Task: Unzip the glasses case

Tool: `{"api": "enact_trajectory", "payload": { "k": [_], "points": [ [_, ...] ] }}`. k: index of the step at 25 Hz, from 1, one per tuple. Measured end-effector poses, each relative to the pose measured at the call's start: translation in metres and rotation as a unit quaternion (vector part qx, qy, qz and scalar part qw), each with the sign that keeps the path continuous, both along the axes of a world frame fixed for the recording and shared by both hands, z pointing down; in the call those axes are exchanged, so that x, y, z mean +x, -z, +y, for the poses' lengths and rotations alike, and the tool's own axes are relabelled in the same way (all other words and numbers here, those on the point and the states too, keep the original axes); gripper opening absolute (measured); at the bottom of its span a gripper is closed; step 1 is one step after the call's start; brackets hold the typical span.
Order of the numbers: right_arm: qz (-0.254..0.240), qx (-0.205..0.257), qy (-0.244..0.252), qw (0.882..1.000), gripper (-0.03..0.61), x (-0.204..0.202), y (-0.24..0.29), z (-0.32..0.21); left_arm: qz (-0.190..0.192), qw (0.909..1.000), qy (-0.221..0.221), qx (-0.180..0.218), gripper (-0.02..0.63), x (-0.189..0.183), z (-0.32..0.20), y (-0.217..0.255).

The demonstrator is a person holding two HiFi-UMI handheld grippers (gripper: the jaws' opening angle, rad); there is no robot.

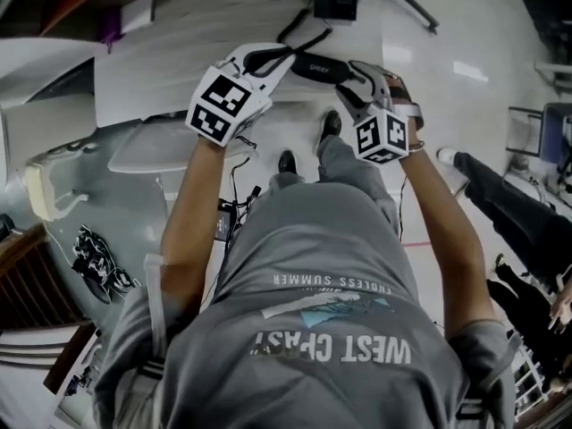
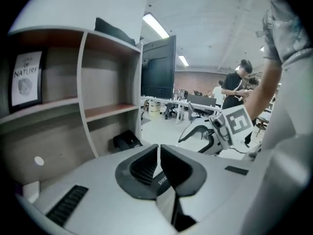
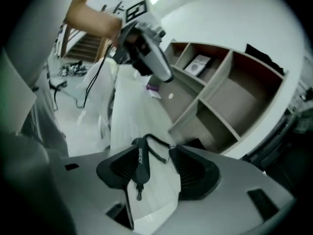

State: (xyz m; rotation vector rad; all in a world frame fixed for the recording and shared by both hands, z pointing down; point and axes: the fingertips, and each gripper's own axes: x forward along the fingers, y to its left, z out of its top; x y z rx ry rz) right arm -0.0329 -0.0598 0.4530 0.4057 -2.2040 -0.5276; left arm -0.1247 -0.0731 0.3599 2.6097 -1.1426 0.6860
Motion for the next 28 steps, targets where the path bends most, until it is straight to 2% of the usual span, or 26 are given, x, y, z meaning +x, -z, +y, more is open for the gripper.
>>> {"api": "enact_trajectory", "payload": {
  "k": [2,4,7,10,11,15,19,24,28],
  "points": [
    [-0.073,-0.015,-0.045,0.996,0.221,-0.008,0.046,0.0,0.011,0.999,0.005,0.042,0.005,-0.003,0.004,0.03],
    [-0.146,-0.028,-0.08,0.986,0.172,-0.015,0.093,0.004,0.025,0.996,0.012,0.084,0.0,-0.008,0.011,0.06],
    [-0.245,-0.05,-0.117,0.961,0.09,-0.021,0.161,0.013,0.052,0.9877,0.028,0.145,0.0,-0.015,0.025,0.108],
    [-0.33,-0.071,-0.134,0.932,0.01,-0.018,0.219,0.023,0.081,0.9771,0.043,0.192,0.0,-0.019,0.042,0.153],
    [-0.35,-0.079,-0.136,0.924,0.009,-0.017,0.234,0.028,0.093,0.9729,0.046,0.207,0.0,-0.02,0.047,0.167],
    [-0.398,-0.118,-0.136,0.9,0.009,-0.013,0.278,0.047,0.126,0.9575,0.054,0.254,0.0,-0.027,0.071,0.211],
    [-0.422,-0.136,-0.128,0.887,0.009,-0.01,0.309,0.072,0.139,0.9471,0.054,0.284,0.0,-0.032,0.095,0.245],
    [-0.416,-0.12,-0.109,0.895,0.007,-0.012,0.337,0.102,0.134,0.9394,0.041,0.313,0.0,-0.033,0.114,0.275],
    [-0.423,-0.11,-0.102,0.894,0.006,-0.016,0.354,0.116,0.131,0.9358,0.031,0.326,0.0,-0.035,0.125,0.285]
  ]
}}
